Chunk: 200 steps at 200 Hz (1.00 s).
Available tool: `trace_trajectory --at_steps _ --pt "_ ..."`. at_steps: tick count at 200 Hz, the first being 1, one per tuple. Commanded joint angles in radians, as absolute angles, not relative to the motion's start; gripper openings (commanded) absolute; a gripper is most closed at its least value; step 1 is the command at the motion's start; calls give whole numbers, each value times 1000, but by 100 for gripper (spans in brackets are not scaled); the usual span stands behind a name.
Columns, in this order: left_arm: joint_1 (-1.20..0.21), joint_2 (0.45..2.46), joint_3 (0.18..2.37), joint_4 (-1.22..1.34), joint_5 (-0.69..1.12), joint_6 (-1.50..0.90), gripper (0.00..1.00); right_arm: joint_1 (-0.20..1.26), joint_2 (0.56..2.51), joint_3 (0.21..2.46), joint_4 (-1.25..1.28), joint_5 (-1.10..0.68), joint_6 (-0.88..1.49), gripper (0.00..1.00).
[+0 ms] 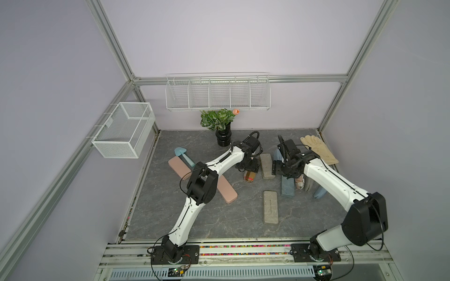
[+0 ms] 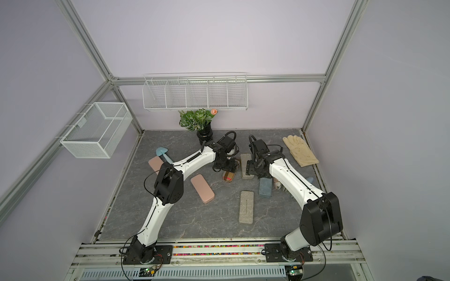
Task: Close the glasses case
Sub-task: Pick up the glasses case at the center of the board.
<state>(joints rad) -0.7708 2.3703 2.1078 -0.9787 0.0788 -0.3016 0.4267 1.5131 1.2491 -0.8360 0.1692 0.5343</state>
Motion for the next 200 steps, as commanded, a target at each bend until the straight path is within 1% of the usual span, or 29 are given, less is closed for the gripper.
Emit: trace_trajectory --at_steps 1,70,84,119,156,200 --pt "-778 2398 2147 -1004 78 -288 86 423 1517 1230 -816 144 535 80" --pt "-781 2465 2238 -1041 79 -281 85 421 1516 1219 -810 139 532 80" --pt "-781 2472 2247 -1045 81 -279 81 420 1516 1215 -809 140 532 80" --pt "-781 2486 2257 -1053 80 -275 81 417 1513 1214 -806 136 531 80" --pt "-781 2483 2256 -1049 81 -274 70 417 1519 1210 -798 125 534 81" --pt "-781 2494 2253 -1049 84 -276 69 416 1516 1208 -793 120 534 81"
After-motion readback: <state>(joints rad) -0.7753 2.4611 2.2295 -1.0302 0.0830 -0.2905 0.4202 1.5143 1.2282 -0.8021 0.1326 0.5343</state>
